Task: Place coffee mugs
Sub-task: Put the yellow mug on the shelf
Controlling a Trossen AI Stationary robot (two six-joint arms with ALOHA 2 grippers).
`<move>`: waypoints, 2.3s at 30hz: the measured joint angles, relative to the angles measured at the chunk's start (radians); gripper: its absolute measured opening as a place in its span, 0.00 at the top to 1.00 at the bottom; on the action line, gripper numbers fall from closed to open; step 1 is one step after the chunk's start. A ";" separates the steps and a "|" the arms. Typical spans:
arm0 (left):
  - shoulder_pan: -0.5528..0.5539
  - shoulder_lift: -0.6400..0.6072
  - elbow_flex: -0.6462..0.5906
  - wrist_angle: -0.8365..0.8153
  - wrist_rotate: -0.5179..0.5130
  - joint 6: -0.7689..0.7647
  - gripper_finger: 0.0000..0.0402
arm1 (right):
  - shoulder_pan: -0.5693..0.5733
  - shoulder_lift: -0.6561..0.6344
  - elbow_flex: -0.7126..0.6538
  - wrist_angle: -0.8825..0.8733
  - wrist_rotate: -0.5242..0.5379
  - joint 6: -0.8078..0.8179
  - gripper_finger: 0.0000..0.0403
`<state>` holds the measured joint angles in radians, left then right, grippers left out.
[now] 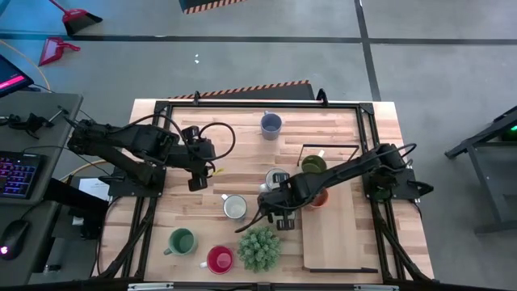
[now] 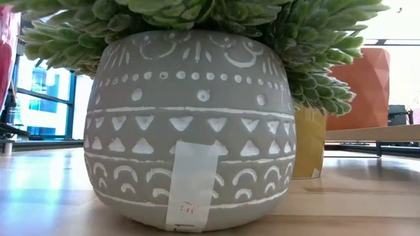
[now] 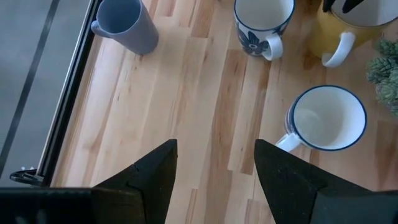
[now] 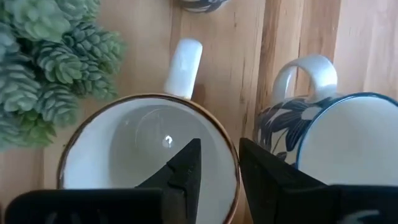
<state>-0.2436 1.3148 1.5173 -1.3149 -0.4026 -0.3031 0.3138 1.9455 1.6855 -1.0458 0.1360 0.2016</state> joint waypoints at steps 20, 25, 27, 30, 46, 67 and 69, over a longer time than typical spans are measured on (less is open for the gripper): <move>0.000 0.000 0.000 -0.001 0.000 -0.010 0.50 | 0.000 0.099 0.000 0.021 -0.001 0.008 0.81; 0.000 0.000 0.000 -0.001 0.000 -0.010 0.50 | -0.005 0.097 0.001 0.015 -0.001 0.053 0.96; 0.000 0.000 0.000 -0.004 0.000 -0.010 0.50 | -0.006 0.095 0.003 0.023 0.003 0.048 0.98; 0.000 0.000 0.000 -0.040 -0.002 -0.009 0.50 | -0.006 0.095 0.012 0.003 0.011 0.051 0.99; -0.228 -0.368 -0.425 0.181 -0.163 -0.263 0.50 | 0.022 -0.053 0.165 -0.208 0.082 0.140 1.00; -0.194 -0.390 -0.748 0.811 -0.181 -0.091 0.50 | 0.151 -0.448 0.177 -0.527 0.303 0.868 1.00; -0.186 -0.383 -0.746 0.850 -0.176 -0.076 0.50 | 0.151 -0.448 0.176 -0.525 0.307 0.894 1.00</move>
<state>-0.4300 0.9315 0.7712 -0.4653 -0.5791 -0.3791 0.4644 1.4979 1.8612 -1.5709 0.4432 1.0953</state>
